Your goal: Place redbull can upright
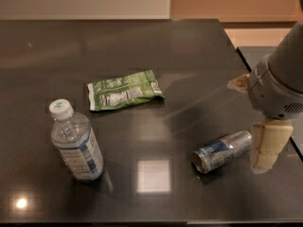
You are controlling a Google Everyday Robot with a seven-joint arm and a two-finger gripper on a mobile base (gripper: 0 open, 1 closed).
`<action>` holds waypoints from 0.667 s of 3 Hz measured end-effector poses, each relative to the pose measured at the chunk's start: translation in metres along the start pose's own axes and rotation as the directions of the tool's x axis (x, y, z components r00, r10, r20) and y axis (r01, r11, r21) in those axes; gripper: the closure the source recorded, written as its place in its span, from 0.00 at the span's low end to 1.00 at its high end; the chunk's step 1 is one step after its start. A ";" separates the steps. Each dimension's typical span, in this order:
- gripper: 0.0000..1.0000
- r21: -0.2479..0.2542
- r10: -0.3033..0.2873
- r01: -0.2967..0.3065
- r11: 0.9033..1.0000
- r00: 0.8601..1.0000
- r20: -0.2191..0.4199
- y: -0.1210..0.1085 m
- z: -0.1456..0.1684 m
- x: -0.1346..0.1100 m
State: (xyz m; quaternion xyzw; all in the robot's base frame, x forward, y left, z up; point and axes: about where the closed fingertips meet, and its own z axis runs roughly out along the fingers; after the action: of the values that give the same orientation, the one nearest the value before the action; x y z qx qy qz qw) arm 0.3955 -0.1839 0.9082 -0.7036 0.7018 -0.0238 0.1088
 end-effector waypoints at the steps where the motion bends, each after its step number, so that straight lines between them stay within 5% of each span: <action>1: 0.00 -0.022 -0.081 0.081 0.996 0.997 0.006 0.010 0.016 -0.007; 2: 0.00 -0.035 -0.174 0.174 0.984 0.985 0.023 0.019 0.031 -0.014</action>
Offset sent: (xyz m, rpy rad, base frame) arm -0.0210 0.0267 -0.0530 -0.0180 0.0240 0.3024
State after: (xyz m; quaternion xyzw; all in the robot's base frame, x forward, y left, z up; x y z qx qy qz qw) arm 0.3825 -0.1663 0.8758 -0.7642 0.6369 -0.0134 0.1004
